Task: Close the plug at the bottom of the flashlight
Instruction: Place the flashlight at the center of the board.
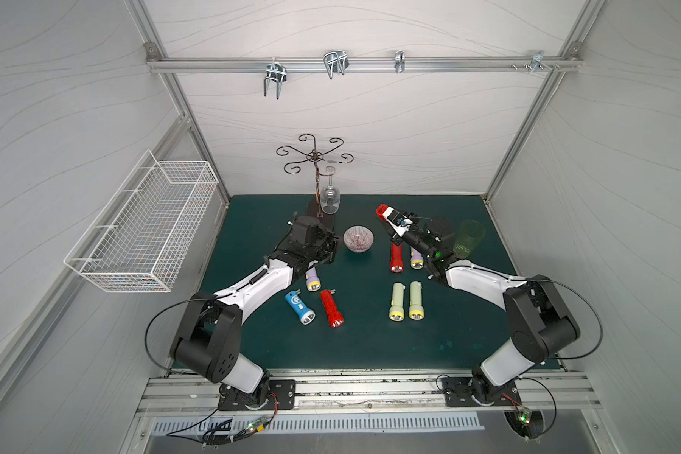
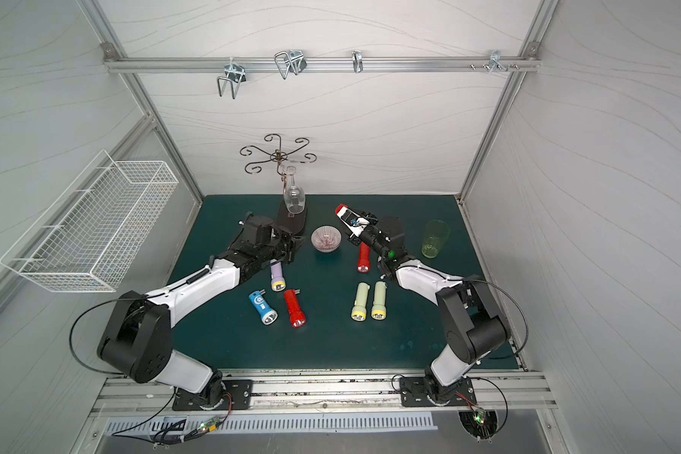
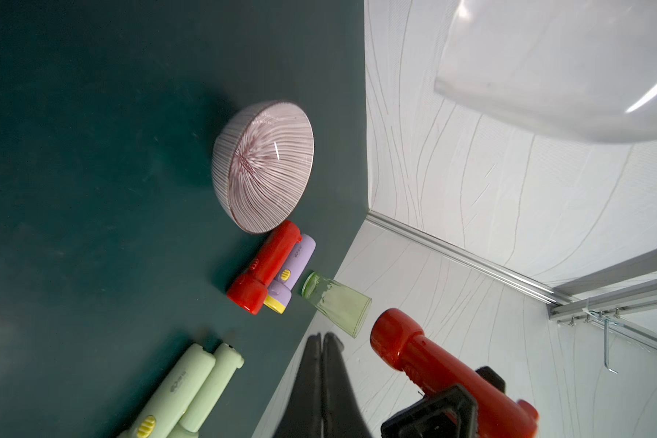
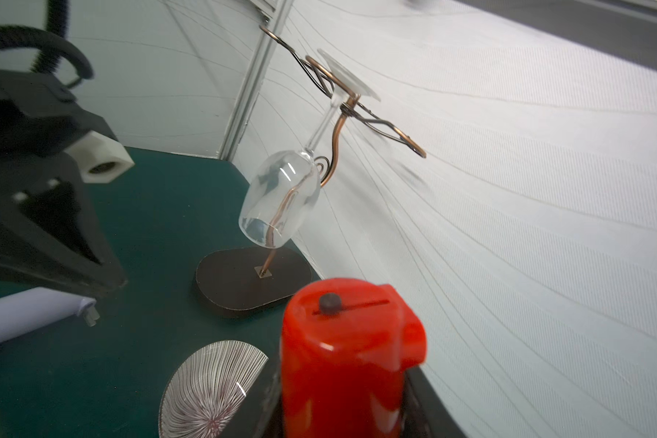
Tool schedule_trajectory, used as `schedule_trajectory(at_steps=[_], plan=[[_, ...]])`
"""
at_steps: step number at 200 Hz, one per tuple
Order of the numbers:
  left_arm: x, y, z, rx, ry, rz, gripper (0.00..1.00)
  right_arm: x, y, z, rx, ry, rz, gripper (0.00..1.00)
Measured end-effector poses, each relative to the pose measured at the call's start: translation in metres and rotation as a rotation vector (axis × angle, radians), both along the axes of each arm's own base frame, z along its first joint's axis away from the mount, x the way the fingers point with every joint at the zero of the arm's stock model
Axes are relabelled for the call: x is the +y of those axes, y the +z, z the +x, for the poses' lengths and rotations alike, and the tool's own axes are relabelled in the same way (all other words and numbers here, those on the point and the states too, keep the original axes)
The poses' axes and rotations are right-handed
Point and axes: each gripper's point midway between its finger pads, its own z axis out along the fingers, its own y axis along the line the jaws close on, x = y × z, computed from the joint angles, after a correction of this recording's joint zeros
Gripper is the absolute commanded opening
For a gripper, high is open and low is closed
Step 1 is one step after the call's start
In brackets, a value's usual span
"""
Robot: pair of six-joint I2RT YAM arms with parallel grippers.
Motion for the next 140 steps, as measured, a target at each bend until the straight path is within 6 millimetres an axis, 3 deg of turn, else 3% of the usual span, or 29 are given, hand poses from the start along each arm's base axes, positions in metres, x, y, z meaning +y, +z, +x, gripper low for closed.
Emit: schedule_trajectory(at_steps=[45,77,89,106,140], plan=[[0.051,0.009,-0.01,-0.112,0.003,0.104,0.06,0.008,-0.013,-0.024,0.101,-0.135,0.039,0.0],[0.087,0.014,-0.017,-0.178,0.008,0.183,0.13,0.012,-0.015,-0.04,0.365,-0.184,0.087,0.0],[0.097,0.017,-0.018,-0.205,0.004,0.223,0.22,0.013,-0.015,-0.043,0.482,-0.206,0.122,0.0],[0.109,0.023,-0.022,-0.248,-0.009,0.299,0.42,0.013,-0.022,-0.05,0.63,-0.241,0.15,0.0],[0.122,0.032,-0.034,-0.315,-0.039,0.464,0.67,0.007,-0.07,-0.078,0.924,-0.345,0.093,0.0]])
